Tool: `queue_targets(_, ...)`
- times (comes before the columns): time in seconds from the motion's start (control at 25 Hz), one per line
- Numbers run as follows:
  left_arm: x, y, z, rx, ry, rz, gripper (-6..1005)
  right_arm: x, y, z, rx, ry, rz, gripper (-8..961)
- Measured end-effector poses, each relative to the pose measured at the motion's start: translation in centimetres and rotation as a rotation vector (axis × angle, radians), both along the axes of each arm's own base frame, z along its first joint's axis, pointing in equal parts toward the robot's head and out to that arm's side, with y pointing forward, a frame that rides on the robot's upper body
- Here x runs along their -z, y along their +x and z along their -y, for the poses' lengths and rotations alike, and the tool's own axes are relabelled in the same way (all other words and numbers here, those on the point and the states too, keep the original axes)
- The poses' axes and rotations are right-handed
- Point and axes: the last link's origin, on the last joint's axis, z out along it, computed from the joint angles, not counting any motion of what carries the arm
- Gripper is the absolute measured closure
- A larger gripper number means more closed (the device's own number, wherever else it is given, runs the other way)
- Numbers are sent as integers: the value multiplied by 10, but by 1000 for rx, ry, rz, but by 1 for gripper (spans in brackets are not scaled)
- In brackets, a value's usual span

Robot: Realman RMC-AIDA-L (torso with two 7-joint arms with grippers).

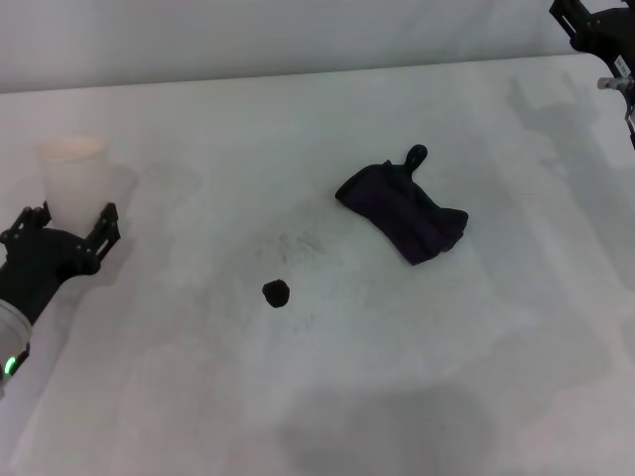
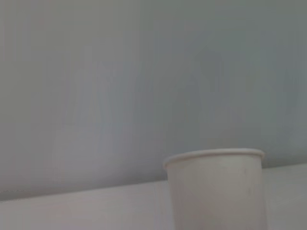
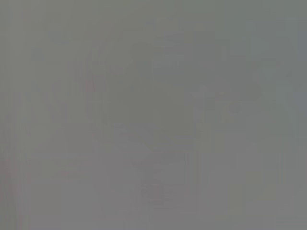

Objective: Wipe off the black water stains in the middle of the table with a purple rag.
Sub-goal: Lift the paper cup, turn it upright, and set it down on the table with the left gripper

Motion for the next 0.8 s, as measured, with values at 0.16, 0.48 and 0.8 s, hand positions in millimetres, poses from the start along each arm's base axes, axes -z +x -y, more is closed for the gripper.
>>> queue_targets(0.16, 5, -1, 1, -22, -20, -3, 291, 0, 0, 0, -2, -2, 1, 97)
queue_targets(0.48, 8, -6, 7, -36, -34, -27, 290, 0, -1, 0, -7, -3, -27, 97)
queue_targets(0.8, 13, -5, 12, -14, -72, -50, 291, 0, -1, 1, -9, -1, -30, 97)
